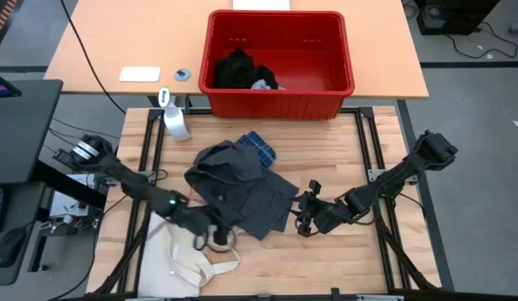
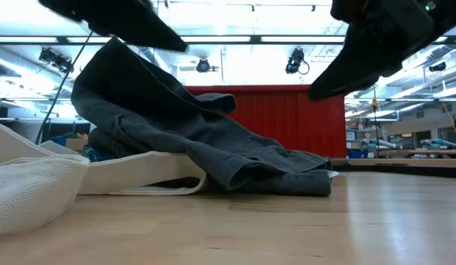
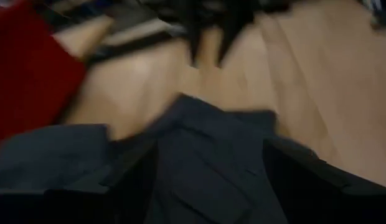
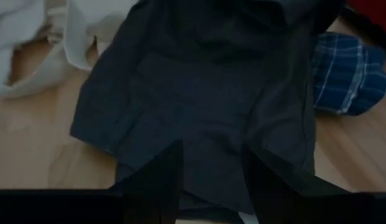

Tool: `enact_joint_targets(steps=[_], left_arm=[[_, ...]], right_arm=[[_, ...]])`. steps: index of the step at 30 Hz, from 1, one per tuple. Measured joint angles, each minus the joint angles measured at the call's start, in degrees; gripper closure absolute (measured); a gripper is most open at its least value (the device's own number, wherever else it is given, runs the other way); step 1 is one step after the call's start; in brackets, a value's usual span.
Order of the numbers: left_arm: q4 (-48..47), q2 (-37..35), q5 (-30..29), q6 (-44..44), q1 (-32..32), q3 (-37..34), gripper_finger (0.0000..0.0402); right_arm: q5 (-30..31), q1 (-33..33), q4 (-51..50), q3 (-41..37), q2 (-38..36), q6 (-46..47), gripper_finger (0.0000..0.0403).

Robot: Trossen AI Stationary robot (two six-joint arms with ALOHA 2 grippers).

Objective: Fold Laundry from Bin
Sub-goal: Fold the gray short

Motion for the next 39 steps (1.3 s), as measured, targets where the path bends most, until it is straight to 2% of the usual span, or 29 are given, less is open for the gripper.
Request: enact_joint_targets(steps=[6, 10, 14, 20, 23, 27, 32, 39], left_arm=[[-15.5, 13.5, 9.9, 6.0, 1.6, 12.2, 0.0111], [-26.9, 21.9, 12.0, 10.5, 1.0, 21.3, 0.0111], [-32.3, 28.1, 12.4, 14.2, 0.0, 28.0, 0.0111], [-30.7, 33.6, 10.9, 17.7, 1.3, 30.9, 0.0111], [-29.2, 34.5, 7.9, 17.8, 2.4, 30.9, 0.0111], [-29.1, 34.4, 7.1, 17.4, 3.8, 31.0, 0.0117], [-29.0, 34.2, 7.0, 16.7, 4.0, 31.0, 0.0174], [-29.3, 32.8, 6.8, 12.0, 4.0, 32.2, 0.0352]], right_arm=[[0.5, 0.0, 0.6, 0.0, 3.0, 0.1, 0.0235], [1.7, 0.1, 0.3, 0.0, 2.8, 1.7, 0.0235], [3.5, 0.8, 0.9, 0.0, 2.1, 1.5, 0.0235], [4.6, 2.3, 1.9, 0.0, 1.5, 1.4, 0.0235], [5.0, 2.8, 2.0, 0.0, 1.5, 1.6, 0.0235], [5.0, 3.3, 2.2, 0.0, 1.5, 1.6, 0.0235], [5.0, 3.3, 2.2, 0.0, 1.5, 1.6, 0.0235], [5.9, 4.7, 2.3, 0.0, 1.5, 1.4, 0.0236]])
